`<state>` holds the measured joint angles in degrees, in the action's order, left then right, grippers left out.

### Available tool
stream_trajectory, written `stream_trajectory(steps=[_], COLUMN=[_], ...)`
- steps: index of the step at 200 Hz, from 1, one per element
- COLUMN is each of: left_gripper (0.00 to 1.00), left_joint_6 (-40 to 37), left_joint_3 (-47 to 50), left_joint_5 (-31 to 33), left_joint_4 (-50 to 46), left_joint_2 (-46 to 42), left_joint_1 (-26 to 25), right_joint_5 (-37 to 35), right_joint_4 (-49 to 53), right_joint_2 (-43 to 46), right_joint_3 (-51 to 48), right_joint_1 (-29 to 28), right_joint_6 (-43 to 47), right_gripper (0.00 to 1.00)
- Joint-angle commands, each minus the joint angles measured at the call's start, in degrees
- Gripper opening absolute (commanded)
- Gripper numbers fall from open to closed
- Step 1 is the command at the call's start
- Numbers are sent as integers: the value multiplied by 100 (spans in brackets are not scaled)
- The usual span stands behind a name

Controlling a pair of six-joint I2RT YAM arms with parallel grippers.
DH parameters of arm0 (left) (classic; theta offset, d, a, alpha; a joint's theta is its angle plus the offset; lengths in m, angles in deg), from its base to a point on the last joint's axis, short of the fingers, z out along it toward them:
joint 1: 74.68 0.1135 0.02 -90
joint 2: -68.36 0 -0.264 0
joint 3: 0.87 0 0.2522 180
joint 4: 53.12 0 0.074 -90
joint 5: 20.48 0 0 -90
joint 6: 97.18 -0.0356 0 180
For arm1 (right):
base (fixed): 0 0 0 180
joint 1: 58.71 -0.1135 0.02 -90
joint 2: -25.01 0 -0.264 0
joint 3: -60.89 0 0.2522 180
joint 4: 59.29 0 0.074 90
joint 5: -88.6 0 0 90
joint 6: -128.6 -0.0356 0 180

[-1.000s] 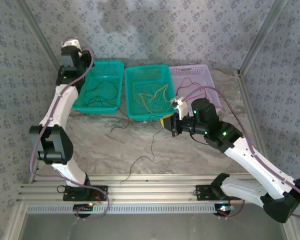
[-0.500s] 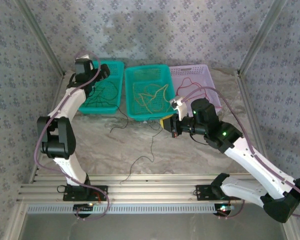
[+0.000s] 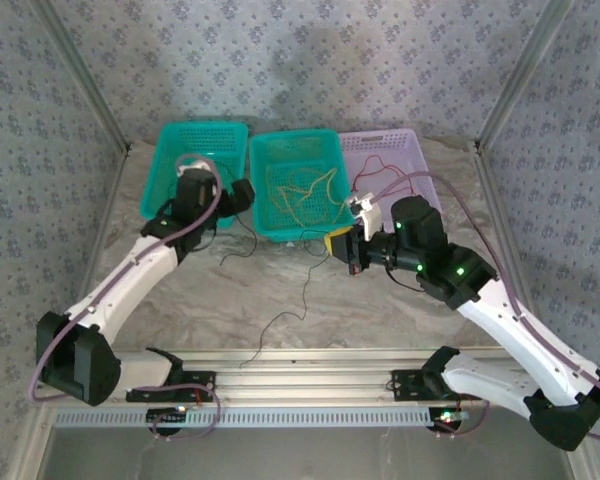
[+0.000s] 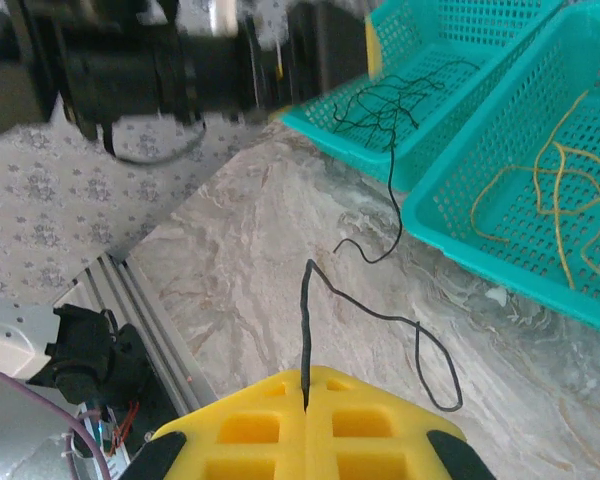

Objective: Untangle the cables

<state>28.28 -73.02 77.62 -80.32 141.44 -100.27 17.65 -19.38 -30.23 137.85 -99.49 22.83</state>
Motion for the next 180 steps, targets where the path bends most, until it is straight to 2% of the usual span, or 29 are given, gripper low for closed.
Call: stream_trajectory(steps=[1, 25, 59, 103, 136, 144, 160, 180], left_gripper=[100, 100, 100, 100, 99, 97, 87, 70], left_joint_6=[-106, -511, -897, -1148, -1278, -1296, -1339, -1357], left_joint_3=[545, 1244, 2000, 2189, 2133, 2096, 2071, 2069], left_joint_5=[582, 1371, 1640, 1834, 1729, 1738, 1609, 1488], left_joint_4=[323, 774, 1483, 1914, 2298, 2325, 2428, 2516], left_joint_2=[-172, -323, -130, 487, 1081, 1188, 1346, 1461], left_joint_1=[-548, -1222, -1529, -1528, -1477, -1438, -1278, -1038], right_joint_5=[16, -40, -14, -35, -31, -21, -10, 2], right_joint_4=[128, 63, 135, 129, 151, 159, 161, 151], right_joint_2=[145, 140, 189, 229, 246, 244, 265, 277], right_joint_3=[259, 275, 298, 352, 383, 388, 395, 395], right_joint_1=[62, 74, 92, 97, 109, 105, 118, 115], right_joint_6=[142, 127, 109, 105, 100, 100, 96, 92], right_gripper=[0, 0, 0, 0, 0, 0, 0, 0])
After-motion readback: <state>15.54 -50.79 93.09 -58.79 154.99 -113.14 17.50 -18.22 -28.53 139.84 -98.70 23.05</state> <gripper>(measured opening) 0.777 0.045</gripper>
